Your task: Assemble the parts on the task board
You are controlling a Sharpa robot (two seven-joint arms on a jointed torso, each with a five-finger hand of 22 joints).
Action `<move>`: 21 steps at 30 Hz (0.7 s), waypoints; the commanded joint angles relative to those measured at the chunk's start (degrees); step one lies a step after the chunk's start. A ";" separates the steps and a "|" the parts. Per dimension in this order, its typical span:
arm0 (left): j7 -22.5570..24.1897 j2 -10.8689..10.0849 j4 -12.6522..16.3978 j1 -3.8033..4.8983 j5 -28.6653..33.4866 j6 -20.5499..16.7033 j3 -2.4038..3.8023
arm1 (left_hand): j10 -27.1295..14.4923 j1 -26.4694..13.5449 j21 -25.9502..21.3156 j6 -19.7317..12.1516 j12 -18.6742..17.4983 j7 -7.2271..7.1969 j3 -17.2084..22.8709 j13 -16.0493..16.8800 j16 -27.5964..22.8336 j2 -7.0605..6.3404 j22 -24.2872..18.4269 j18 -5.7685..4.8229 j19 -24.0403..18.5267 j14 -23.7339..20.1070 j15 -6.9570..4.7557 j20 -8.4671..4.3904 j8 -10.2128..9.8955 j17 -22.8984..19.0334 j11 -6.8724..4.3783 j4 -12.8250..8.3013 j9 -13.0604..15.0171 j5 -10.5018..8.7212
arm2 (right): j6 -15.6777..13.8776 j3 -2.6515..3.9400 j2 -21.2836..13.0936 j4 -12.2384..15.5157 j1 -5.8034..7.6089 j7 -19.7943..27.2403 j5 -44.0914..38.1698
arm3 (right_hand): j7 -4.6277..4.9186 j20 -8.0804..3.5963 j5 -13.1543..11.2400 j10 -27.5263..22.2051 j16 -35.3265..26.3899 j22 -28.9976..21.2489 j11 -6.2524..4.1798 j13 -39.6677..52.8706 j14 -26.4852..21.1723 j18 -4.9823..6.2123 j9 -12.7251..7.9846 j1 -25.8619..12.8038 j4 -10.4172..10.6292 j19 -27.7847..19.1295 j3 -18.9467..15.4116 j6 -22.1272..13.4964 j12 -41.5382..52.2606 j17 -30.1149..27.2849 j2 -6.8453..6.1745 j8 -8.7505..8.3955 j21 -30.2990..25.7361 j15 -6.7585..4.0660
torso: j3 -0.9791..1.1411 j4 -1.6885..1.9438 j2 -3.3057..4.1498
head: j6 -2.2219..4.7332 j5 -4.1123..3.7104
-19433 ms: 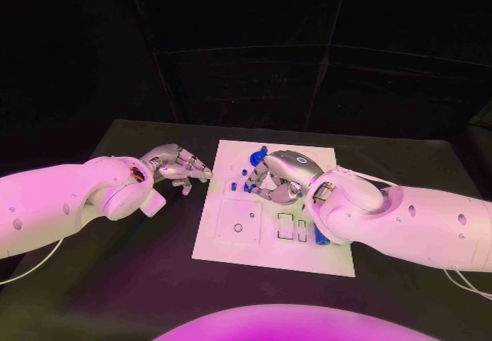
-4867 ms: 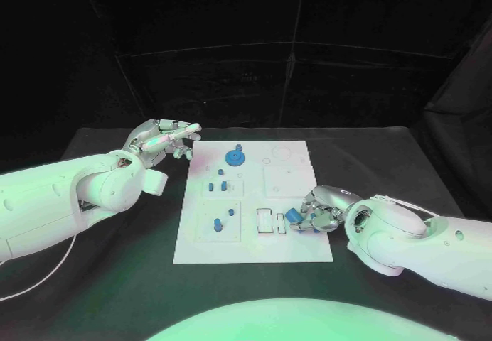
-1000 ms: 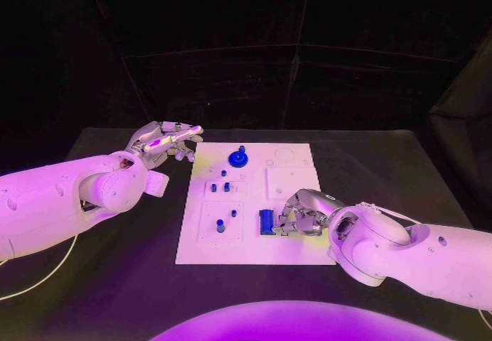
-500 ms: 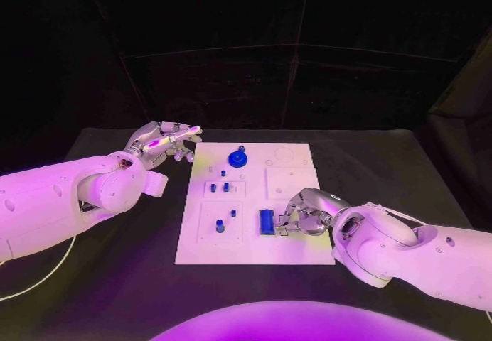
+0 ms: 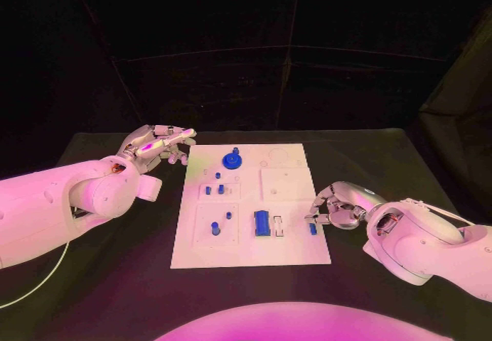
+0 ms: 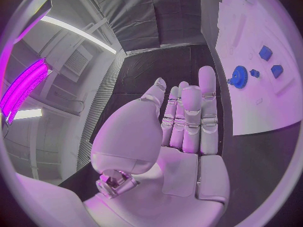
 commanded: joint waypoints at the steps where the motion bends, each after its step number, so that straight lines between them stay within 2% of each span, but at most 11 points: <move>1: 0.44 0.18 0.27 0.06 0.12 0.57 0.05 | -0.47 0.54 -0.20 -0.32 0.20 -0.09 -0.20 -0.06 -0.05 0.00 -0.06 0.79 0.11 -0.32 0.22 0.23 0.20 -0.09 0.13 -0.22 -0.09 -0.02 | 1.69 -0.01 -0.80 0.29 0.10 -0.17 -4.61 | -0.16 0.25 -0.52 -0.03 -0.23 2.49 0.11 -0.01 2.60 -0.07 -0.10 -0.53 0.29 0.21 -0.81 0.95 -0.28 0.19 -0.31 -0.51 -0.12 0.22 | 0.08 -0.37 0.14 | 0.06 -0.59; 4: 0.45 0.29 0.23 0.05 0.12 0.69 0.05 | -0.49 0.59 -0.21 -0.33 0.22 -0.09 -0.23 -0.07 -0.05 0.02 -0.08 0.79 0.12 -0.33 0.23 0.23 0.22 -0.12 0.12 -0.25 -0.10 -0.01 | 3.66 -0.02 -1.13 -0.14 0.09 -1.29 -6.16 | -0.33 0.14 -2.71 0.27 0.10 2.98 -0.01 0.03 2.73 -0.18 -0.22 -2.81 1.46 0.54 -2.07 1.55 -0.31 0.75 -0.03 -1.02 0.14 0.12 | 0.16 -0.57 0.25 | 0.16 -0.80; 10: 0.47 0.29 -0.12 -0.02 0.12 0.76 0.04 | -0.50 0.60 -0.22 -0.33 0.23 -0.09 -0.23 -0.08 -0.05 0.02 -0.08 0.80 0.13 -0.33 0.23 0.23 0.22 -0.13 0.12 -0.25 -0.10 -0.01 | 7.06 -0.04 -0.16 -1.79 0.03 -2.86 -7.54 | -0.37 0.09 -4.06 0.42 0.30 3.13 -0.04 0.15 2.80 -0.21 -0.30 -3.68 1.45 0.64 -2.72 1.70 -0.27 1.09 0.05 -1.46 0.21 0.08 | 0.32 -0.85 0.36 | 0.07 -0.74; 12: 0.46 0.30 -0.16 -0.05 0.12 0.79 0.04 | -0.50 0.60 -0.22 -0.33 0.23 -0.09 -0.23 -0.08 -0.05 0.02 -0.08 0.80 0.13 -0.33 0.23 0.23 0.22 -0.13 0.12 -0.25 -0.10 -0.01 | 8.18 -0.05 0.51 -2.38 0.00 -3.32 -7.69 | -0.41 0.08 -5.47 0.49 0.36 3.18 -0.06 0.22 2.82 -0.23 -0.30 -4.16 1.46 0.68 -3.06 1.87 -0.25 1.19 0.03 -1.60 0.24 0.06 | 0.39 -0.94 0.40 | 0.12 -0.80; 16: 0.50 0.38 -0.18 -0.14 0.12 0.95 0.04 | -0.50 0.60 -0.22 -0.33 0.23 -0.09 -0.23 -0.08 -0.05 0.02 -0.08 0.80 0.13 -0.33 0.23 0.23 0.22 -0.13 0.12 -0.25 -0.10 -0.01 | 9.46 -0.06 2.08 -3.62 -0.12 -3.91 -7.85 | -0.42 0.06 -6.15 0.53 0.36 3.19 -0.08 0.27 2.82 -0.23 -0.30 -4.26 1.41 0.68 -3.20 1.96 -0.22 1.20 0.02 -1.71 0.24 0.05 | 0.27 -0.71 0.32 | -0.02 -1.02; 21: 0.53 0.41 -0.20 -0.22 0.11 1.00 0.04 | -0.51 0.59 -0.22 -0.34 0.24 -0.08 -0.26 -0.08 0.01 0.03 -0.09 0.80 0.13 -0.31 0.23 0.23 0.22 -0.02 0.13 -0.24 -0.10 -0.01 | 9.36 -0.07 3.44 -4.58 -0.34 -4.47 -7.92 | -0.45 0.05 -5.90 0.53 0.35 3.15 -0.10 0.28 2.81 -0.22 -0.29 -3.76 1.18 0.65 -3.08 2.04 -0.27 1.21 0.12 -1.79 0.21 0.03 | 0.29 -0.63 0.34 | -0.08 -0.97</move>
